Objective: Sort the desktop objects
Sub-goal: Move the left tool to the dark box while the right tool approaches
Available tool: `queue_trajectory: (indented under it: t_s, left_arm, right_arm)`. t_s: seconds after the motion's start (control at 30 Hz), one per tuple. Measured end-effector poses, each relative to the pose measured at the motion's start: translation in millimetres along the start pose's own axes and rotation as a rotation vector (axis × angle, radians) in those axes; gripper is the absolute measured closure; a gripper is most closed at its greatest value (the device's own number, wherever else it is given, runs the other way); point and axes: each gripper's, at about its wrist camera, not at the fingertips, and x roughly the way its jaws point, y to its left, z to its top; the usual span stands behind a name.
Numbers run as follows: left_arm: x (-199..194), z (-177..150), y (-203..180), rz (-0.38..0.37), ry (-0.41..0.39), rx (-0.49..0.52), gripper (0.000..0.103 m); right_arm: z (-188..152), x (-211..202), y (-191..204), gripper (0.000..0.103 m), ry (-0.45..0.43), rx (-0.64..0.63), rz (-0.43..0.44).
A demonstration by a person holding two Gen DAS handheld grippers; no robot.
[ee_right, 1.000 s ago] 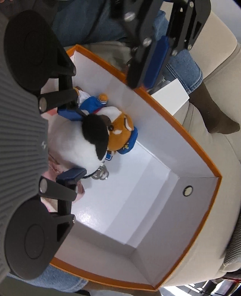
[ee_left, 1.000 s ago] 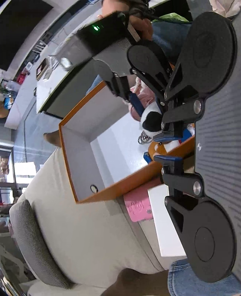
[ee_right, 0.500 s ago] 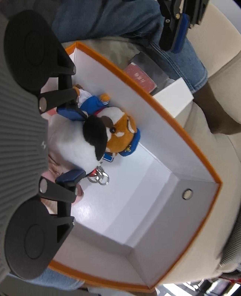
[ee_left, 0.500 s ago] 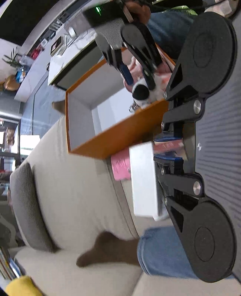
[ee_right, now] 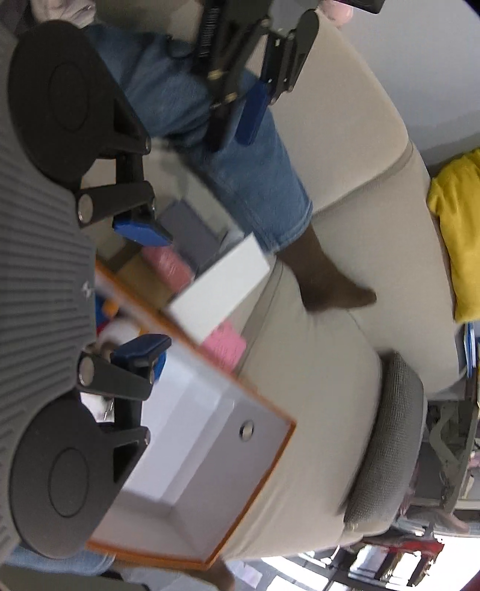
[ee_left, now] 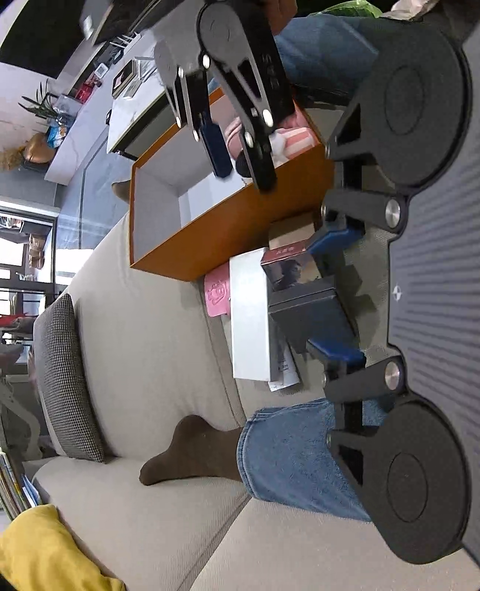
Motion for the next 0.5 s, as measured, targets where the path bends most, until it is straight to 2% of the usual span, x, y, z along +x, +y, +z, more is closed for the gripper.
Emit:
queue_trajectory:
  t_s: [0.17, 0.5]
  left_arm:
    - [30, -11, -11, 0.037, 0.026, 0.086, 0.043]
    - [76, -12, -10, 0.004, 0.099, 0.146, 0.035]
  right_arm:
    - [15, 30, 20, 0.06, 0.071, 0.021, 0.037]
    - [27, 76, 24, 0.06, 0.221, 0.031, 0.007]
